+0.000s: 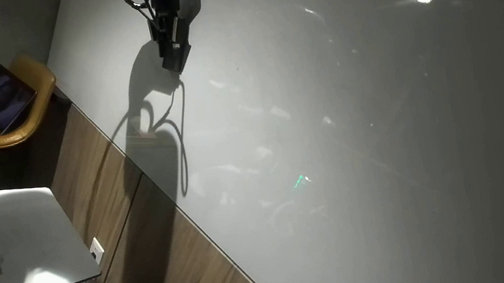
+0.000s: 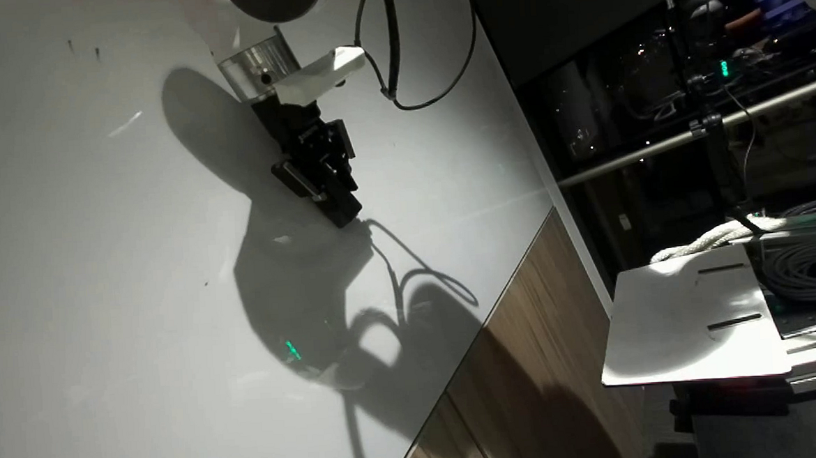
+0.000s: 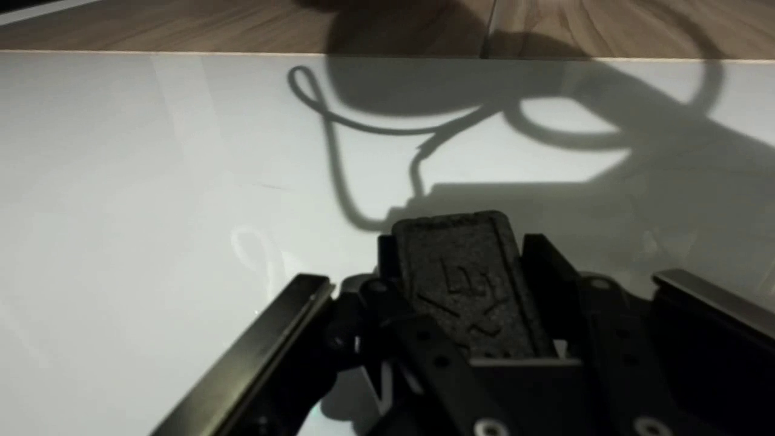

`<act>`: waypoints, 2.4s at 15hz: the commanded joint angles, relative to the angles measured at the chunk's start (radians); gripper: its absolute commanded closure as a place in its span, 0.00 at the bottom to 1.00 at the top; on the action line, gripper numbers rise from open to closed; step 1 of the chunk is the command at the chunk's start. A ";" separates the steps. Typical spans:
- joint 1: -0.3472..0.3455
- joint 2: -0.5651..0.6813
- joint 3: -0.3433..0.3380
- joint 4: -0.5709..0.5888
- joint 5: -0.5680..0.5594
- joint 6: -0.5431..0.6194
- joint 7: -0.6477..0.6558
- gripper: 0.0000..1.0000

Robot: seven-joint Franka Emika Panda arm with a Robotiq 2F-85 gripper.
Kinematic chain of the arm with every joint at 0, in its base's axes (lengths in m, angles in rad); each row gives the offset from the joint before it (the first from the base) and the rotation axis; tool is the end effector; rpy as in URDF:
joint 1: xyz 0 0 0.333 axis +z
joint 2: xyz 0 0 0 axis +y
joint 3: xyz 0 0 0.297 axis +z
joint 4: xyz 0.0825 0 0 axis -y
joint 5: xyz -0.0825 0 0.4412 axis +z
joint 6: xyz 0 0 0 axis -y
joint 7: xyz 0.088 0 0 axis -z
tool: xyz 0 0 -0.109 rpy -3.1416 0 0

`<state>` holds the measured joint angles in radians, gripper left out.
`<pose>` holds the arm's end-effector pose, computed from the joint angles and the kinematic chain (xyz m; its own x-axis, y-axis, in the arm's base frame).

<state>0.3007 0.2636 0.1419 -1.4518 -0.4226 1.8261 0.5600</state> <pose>0.6565 0.2617 0.5253 0.9606 0.0000 0.2779 -0.0767 -0.9612 0.2650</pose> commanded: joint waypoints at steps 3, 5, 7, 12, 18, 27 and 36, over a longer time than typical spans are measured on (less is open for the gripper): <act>-0.102 -0.090 -0.071 -0.141 -0.004 0.111 -0.065 0.72; -0.127 -0.109 -0.082 -0.187 -0.004 0.138 -0.073 0.72; -0.148 -0.121 -0.091 -0.219 -0.007 0.163 -0.079 0.72; -0.210 -0.168 -0.129 -0.240 -0.001 0.171 -0.132 0.72; -0.247 -0.244 -0.129 -0.355 0.068 0.135 -0.184 0.72; -0.245 -0.406 -0.102 -0.644 0.165 -0.028 -0.178 0.72; -0.285 -0.361 -0.125 -0.904 0.338 0.025 -0.190 0.72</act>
<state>0.0349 -0.1242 0.0276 -2.3068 -0.1549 1.8134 0.3875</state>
